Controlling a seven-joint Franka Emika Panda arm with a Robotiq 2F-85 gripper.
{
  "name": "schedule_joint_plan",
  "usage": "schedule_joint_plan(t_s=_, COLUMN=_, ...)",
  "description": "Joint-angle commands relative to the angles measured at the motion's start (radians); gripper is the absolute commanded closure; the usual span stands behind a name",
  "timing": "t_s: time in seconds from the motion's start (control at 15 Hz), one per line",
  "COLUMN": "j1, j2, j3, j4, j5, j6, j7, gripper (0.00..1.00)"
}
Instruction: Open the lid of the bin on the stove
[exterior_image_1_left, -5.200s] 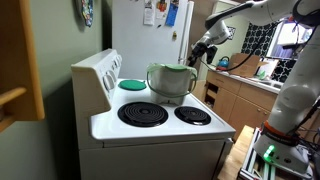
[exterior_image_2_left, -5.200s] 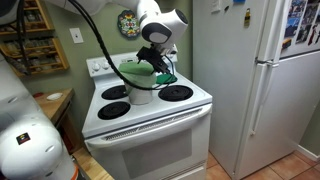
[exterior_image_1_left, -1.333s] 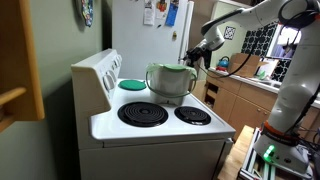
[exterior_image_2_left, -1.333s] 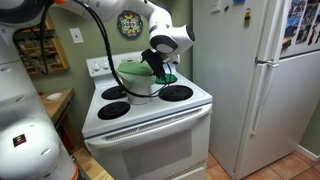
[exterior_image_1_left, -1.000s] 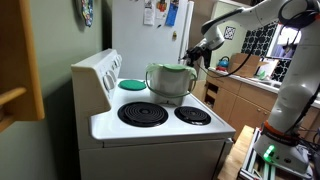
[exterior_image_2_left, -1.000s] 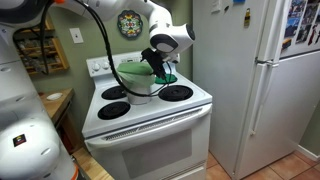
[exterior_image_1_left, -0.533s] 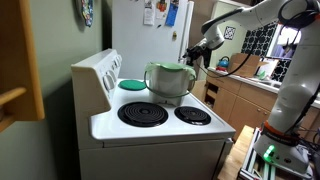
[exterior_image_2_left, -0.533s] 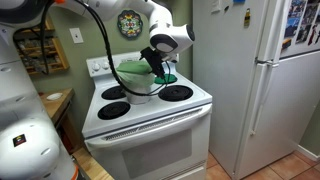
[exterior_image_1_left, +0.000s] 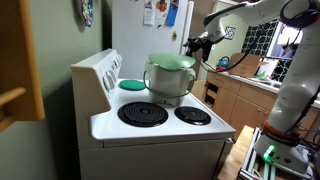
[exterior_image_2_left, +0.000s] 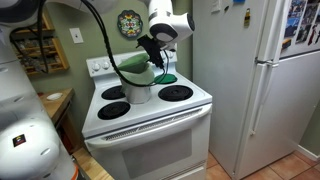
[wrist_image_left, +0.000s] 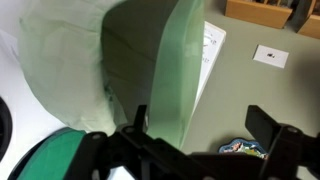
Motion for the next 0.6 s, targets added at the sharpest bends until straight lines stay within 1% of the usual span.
schedule_joint_plan(t_s=0.0, j1=-0.002, j2=-0.037, j3=0.015, j4=0.063, j5=-0.018, j6=-0.038, j7=0.035, gripper=0.00)
schedule_joint_plan(t_s=0.27, j1=0.025, j2=-0.041, j3=0.052, j4=0.163, j5=-0.064, j6=-0.049, j7=0.118, gripper=0.00)
schedule_joint_plan(t_s=0.53, j1=0.053, j2=0.004, j3=0.092, j4=0.255, j5=-0.123, j6=-0.066, j7=0.188, gripper=0.00)
